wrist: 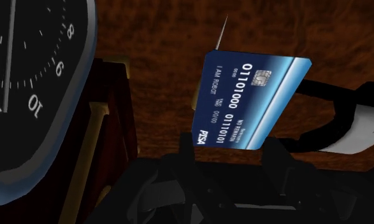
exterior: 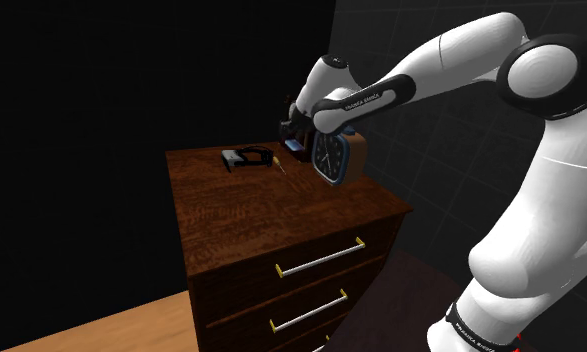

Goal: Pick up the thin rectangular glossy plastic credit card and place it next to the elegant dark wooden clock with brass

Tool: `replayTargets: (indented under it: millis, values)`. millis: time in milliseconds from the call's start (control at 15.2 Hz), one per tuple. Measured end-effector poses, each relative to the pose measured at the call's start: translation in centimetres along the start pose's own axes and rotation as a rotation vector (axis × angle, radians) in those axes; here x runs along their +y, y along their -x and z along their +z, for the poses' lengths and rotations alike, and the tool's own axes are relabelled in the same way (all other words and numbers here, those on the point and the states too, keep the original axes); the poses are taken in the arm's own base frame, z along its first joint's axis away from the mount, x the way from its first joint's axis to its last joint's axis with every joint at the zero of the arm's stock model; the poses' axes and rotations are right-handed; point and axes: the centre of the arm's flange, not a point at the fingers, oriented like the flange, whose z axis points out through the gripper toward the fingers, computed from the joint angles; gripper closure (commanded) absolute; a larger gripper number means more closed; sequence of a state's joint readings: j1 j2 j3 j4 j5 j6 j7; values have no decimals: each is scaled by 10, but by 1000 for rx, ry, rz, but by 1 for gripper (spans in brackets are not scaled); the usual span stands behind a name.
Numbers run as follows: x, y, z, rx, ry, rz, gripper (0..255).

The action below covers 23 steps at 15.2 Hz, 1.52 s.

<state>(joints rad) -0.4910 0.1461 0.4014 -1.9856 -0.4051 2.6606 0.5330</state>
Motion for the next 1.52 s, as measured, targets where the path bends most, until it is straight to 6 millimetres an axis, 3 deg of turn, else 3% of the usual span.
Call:
replayTargets:
  millis: [1518]
  values:
    - [0,67,101,0,0,0,255]
